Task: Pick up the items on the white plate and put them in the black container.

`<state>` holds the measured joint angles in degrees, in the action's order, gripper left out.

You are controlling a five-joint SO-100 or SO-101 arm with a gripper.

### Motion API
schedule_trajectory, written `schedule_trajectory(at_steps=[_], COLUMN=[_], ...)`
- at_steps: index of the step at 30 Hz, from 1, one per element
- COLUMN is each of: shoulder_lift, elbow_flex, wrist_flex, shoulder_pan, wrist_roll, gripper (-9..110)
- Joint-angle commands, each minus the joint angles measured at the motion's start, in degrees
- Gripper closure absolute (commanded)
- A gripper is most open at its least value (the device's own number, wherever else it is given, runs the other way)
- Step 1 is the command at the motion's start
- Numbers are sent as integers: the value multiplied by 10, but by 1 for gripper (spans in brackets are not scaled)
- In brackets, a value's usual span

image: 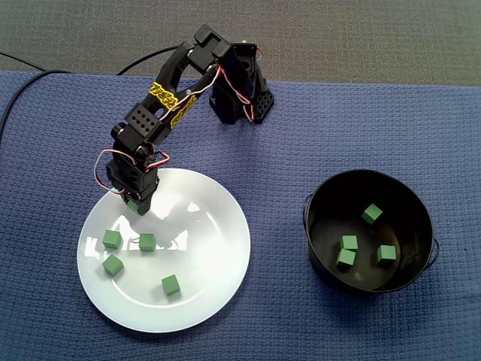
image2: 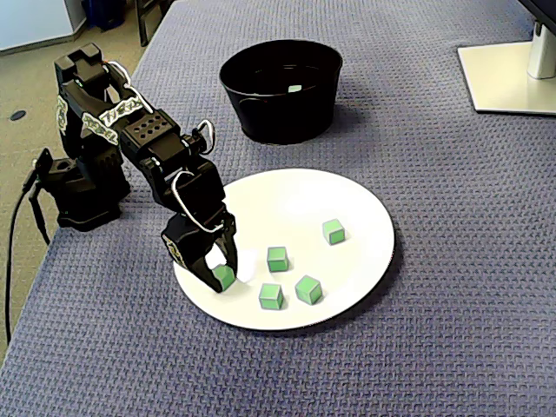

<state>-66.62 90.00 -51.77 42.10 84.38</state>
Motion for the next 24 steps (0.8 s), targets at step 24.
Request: schedule_trajectory(at_steps=[24], shoulder_lift=[-280], elbow_flex=[-483], wrist_flex=[-328], shoulder_pan=[-461], wrist_roll=[-447], gripper=[102])
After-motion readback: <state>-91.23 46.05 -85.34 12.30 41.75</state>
